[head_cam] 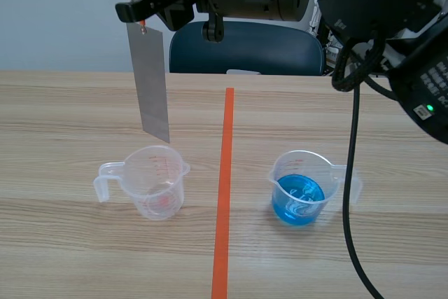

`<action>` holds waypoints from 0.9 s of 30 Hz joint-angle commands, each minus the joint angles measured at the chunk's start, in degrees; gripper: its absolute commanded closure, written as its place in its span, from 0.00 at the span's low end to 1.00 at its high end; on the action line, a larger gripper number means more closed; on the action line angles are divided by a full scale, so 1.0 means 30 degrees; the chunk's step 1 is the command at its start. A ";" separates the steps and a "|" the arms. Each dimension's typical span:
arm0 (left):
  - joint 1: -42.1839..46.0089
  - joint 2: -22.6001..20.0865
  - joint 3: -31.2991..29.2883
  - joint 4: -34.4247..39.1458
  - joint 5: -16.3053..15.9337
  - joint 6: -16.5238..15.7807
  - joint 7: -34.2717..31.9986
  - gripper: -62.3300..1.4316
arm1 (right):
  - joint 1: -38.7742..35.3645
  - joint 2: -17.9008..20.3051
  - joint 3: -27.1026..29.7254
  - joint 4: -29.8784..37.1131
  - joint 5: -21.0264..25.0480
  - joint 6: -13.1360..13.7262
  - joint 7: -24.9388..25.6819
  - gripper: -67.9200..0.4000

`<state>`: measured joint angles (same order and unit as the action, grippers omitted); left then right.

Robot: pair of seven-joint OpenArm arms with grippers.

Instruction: Do the redox reaction experiment. move the plate over the blue solution

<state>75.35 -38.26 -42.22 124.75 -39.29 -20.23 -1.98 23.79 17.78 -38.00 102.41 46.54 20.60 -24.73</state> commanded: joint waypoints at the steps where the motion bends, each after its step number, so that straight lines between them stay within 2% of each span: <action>1: 0.0029 0.0102 -0.0117 0.0160 -0.0204 -0.0029 -0.0182 0.00 | 0.0262 -0.0058 0.0073 0.0350 0.0211 0.0007 0.0357 0.99; 13: 0.0029 0.0102 -0.0117 0.0160 -0.0707 -0.0029 -0.0204 0.00 | 0.0262 -0.0058 0.0073 0.0350 0.0226 0.0007 0.0437 0.99; 27: 0.0029 0.0109 -0.0117 0.0160 -0.0707 -0.0022 -0.0197 0.00 | 0.0262 -0.0058 0.0058 0.0350 0.0219 0.0007 0.0415 0.99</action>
<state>75.35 -38.26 -42.22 124.75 -40.62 -20.23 -1.98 23.79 17.78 -38.00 102.41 46.54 20.60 -24.53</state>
